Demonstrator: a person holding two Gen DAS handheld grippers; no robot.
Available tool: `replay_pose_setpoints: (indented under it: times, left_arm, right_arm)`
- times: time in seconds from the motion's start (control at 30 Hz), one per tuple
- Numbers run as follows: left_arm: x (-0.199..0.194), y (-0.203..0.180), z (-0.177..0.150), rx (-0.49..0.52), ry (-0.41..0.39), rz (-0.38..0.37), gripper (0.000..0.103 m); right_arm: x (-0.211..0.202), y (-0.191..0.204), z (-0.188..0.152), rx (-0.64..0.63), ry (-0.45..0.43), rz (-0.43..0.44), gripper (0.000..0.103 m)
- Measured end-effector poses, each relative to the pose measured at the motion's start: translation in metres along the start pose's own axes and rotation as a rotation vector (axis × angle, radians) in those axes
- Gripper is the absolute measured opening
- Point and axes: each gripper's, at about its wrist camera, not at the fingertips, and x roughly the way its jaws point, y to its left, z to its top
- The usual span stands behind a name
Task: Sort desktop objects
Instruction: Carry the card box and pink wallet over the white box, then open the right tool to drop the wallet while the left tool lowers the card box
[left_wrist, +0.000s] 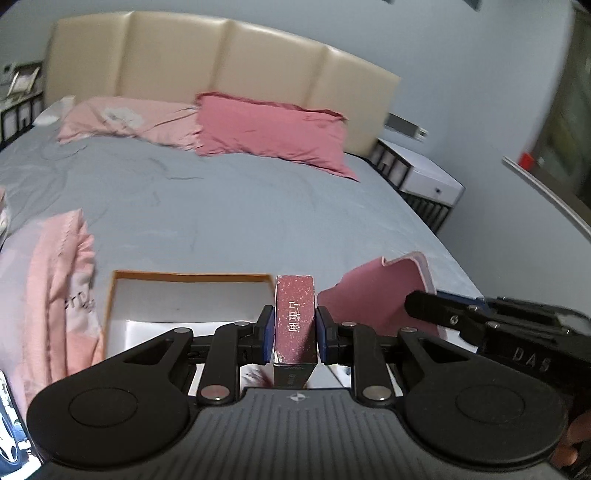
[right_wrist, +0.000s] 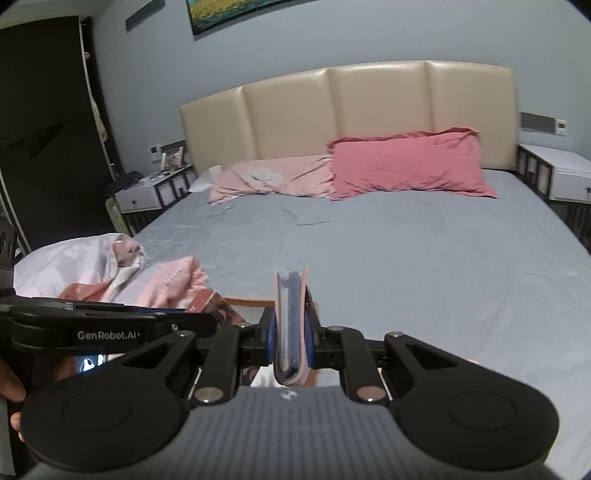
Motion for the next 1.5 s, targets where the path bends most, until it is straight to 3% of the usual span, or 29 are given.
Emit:
replay_pose_setpoints:
  times: [0.27,0.47,0.77,1.27,1.5]
  left_arm:
    - [0.053,0.047,-0.011,-0.05,0.064,0.1,0.025]
    - [0.087,0.068,-0.033,-0.086,0.153,0.09,0.025]
    - [0.104,0.075,-0.05,-0.071,0.225,0.023,0.025]
    - [0.114,0.076,-0.061,-0.091,0.261,0.022,0.025]
    - [0.111,0.073,-0.064,-0.092,0.263,0.019,0.025]
  right_arm:
    - [0.088,0.025,-0.013,-0.028,0.178,0.001,0.016]
    - [0.129,0.035,-0.028,-0.099,0.272,-0.071,0.016]
    - [0.149,0.037,-0.048,-0.116,0.424,-0.163,0.016]
    - [0.157,0.024,-0.056,0.038,0.479,-0.132,0.018]
    - [0.137,0.025,-0.044,0.035,0.398,-0.121,0.031]
